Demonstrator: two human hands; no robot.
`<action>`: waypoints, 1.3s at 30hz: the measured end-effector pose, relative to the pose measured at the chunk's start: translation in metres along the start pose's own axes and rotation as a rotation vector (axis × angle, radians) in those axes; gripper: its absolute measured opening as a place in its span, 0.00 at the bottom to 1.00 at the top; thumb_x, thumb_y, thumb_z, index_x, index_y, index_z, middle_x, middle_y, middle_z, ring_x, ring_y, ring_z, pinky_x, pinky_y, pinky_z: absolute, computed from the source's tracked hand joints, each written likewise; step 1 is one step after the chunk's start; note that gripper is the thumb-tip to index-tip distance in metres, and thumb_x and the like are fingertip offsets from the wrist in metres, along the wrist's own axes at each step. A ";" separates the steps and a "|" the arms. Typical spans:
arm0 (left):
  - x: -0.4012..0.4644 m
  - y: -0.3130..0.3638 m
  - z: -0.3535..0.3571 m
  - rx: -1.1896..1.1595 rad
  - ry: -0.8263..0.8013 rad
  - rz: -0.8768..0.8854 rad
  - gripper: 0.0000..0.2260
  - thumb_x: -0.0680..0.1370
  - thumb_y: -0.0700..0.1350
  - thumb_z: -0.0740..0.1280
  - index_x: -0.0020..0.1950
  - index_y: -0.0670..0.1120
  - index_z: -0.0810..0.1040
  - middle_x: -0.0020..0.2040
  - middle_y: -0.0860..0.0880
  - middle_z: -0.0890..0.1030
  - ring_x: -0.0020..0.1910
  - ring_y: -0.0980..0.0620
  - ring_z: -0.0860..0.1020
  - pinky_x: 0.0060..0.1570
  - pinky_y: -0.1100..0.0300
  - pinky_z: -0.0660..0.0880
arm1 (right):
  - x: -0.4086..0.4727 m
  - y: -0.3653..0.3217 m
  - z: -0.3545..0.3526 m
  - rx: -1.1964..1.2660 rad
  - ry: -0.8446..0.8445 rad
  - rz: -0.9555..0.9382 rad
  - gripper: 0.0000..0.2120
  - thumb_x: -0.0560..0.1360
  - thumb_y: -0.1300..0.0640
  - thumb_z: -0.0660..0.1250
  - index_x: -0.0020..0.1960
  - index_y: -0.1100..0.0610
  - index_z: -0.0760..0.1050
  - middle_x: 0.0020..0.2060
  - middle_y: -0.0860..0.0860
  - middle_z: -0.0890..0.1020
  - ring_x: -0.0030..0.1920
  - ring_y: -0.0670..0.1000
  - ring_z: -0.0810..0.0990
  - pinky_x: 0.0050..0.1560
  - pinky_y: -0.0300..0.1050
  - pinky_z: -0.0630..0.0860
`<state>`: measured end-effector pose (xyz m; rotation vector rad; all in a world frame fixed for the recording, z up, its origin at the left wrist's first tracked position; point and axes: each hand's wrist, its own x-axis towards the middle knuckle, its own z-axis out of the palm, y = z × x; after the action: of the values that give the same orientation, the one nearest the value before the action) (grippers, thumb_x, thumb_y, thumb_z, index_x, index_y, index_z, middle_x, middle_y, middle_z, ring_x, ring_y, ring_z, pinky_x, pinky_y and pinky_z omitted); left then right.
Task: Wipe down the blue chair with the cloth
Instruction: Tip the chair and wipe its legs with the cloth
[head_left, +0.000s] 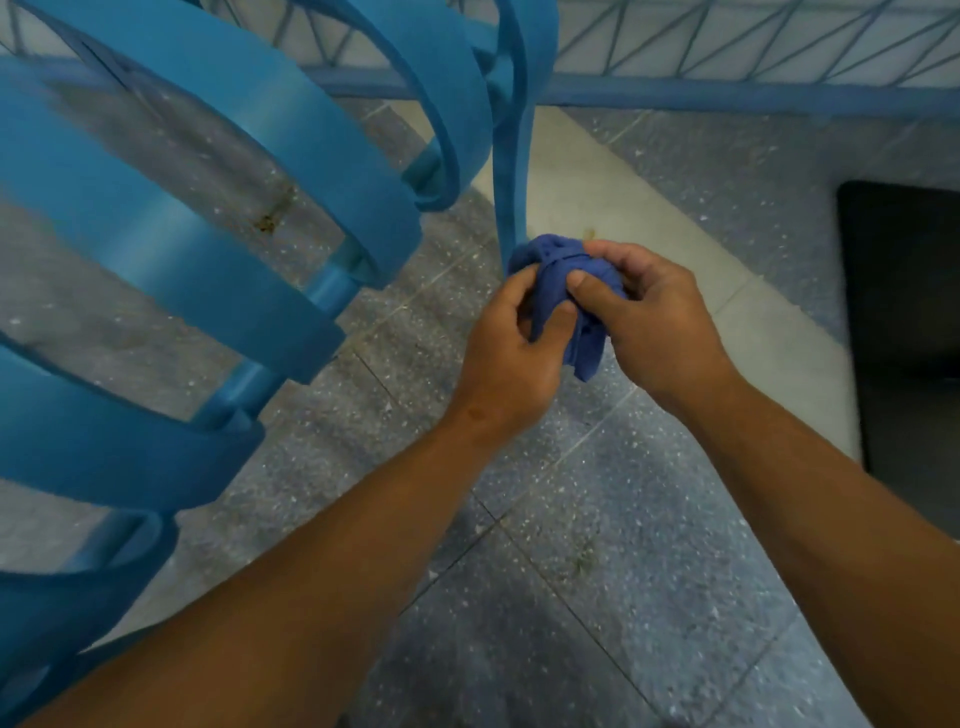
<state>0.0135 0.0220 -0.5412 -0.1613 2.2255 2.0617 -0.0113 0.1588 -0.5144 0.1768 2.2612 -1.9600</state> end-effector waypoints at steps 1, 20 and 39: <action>0.002 0.000 0.000 0.009 0.013 -0.012 0.16 0.83 0.42 0.66 0.71 0.43 0.74 0.61 0.49 0.83 0.59 0.54 0.82 0.60 0.53 0.80 | 0.000 0.000 0.000 0.015 -0.019 0.008 0.12 0.80 0.63 0.70 0.63 0.56 0.78 0.54 0.49 0.85 0.54 0.44 0.85 0.52 0.35 0.79; 0.017 0.243 -0.078 1.106 0.121 0.618 0.25 0.78 0.53 0.69 0.73 0.45 0.72 0.69 0.44 0.72 0.69 0.45 0.70 0.69 0.60 0.65 | -0.036 -0.085 -0.047 -0.079 -0.034 -0.035 0.06 0.79 0.56 0.72 0.53 0.46 0.82 0.50 0.48 0.87 0.50 0.47 0.85 0.51 0.40 0.81; 0.037 0.225 -0.130 1.267 -0.339 0.509 0.26 0.73 0.60 0.66 0.68 0.49 0.74 0.60 0.46 0.75 0.61 0.46 0.72 0.71 0.48 0.62 | -0.035 -0.043 -0.011 -0.175 0.012 0.104 0.22 0.78 0.61 0.73 0.70 0.60 0.74 0.62 0.54 0.81 0.59 0.50 0.80 0.60 0.39 0.77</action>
<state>-0.0569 -0.0908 -0.3153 0.8237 2.9579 0.3440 0.0149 0.1641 -0.4649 0.2798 2.3651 -1.7050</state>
